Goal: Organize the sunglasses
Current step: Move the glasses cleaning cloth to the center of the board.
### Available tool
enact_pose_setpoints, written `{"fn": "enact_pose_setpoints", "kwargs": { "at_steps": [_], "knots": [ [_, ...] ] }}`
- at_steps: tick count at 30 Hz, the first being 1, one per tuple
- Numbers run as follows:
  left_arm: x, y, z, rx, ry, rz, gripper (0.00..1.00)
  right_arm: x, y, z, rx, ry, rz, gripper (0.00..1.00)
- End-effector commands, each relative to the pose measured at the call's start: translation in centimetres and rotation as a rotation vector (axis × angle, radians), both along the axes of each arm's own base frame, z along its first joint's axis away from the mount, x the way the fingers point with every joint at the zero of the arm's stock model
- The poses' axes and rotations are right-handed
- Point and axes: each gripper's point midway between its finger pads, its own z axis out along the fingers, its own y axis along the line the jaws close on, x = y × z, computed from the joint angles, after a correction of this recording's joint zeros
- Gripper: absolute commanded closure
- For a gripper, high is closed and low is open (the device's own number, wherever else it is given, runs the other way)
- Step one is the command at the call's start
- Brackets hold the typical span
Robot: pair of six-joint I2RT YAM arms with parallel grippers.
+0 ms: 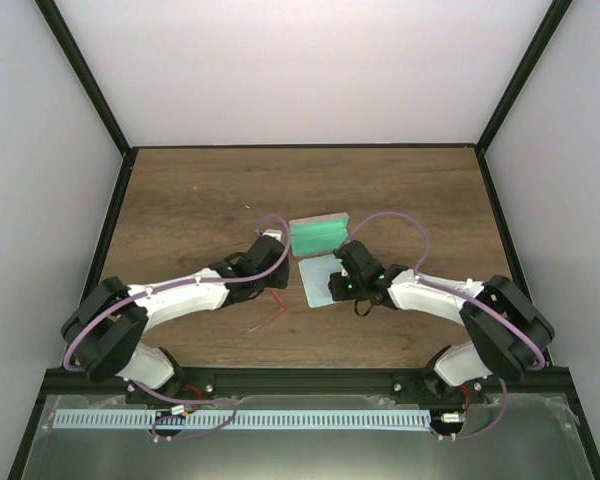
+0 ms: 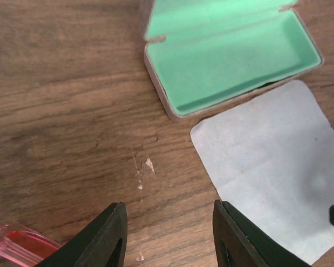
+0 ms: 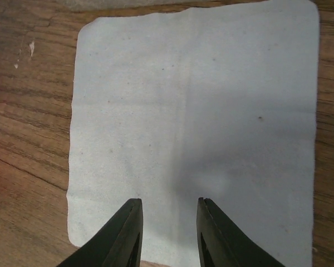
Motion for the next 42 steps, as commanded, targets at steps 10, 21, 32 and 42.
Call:
{"fn": "enact_pose_setpoints", "kwargs": {
  "at_steps": [10,21,32,42],
  "knots": [
    [1.4,0.2,1.4,-0.006,-0.072,0.05,0.55,0.3,-0.4,-2.4,-0.205,0.003,-0.043,0.81],
    [0.9,0.5,1.8,-0.023,-0.082,0.038,0.55,-1.8,-1.3,-4.3,-0.31,0.032,-0.036,0.97],
    [0.9,0.3,1.5,-0.022,-0.076,0.031,0.55,-4.4,-1.2,-4.2,-0.279,0.056,-0.004,0.99],
    [0.8,-0.2,1.5,-0.041,-0.074,0.012,0.55,-5.3,-1.3,-3.1,-0.214,0.033,0.004,0.99]
  ]
}}
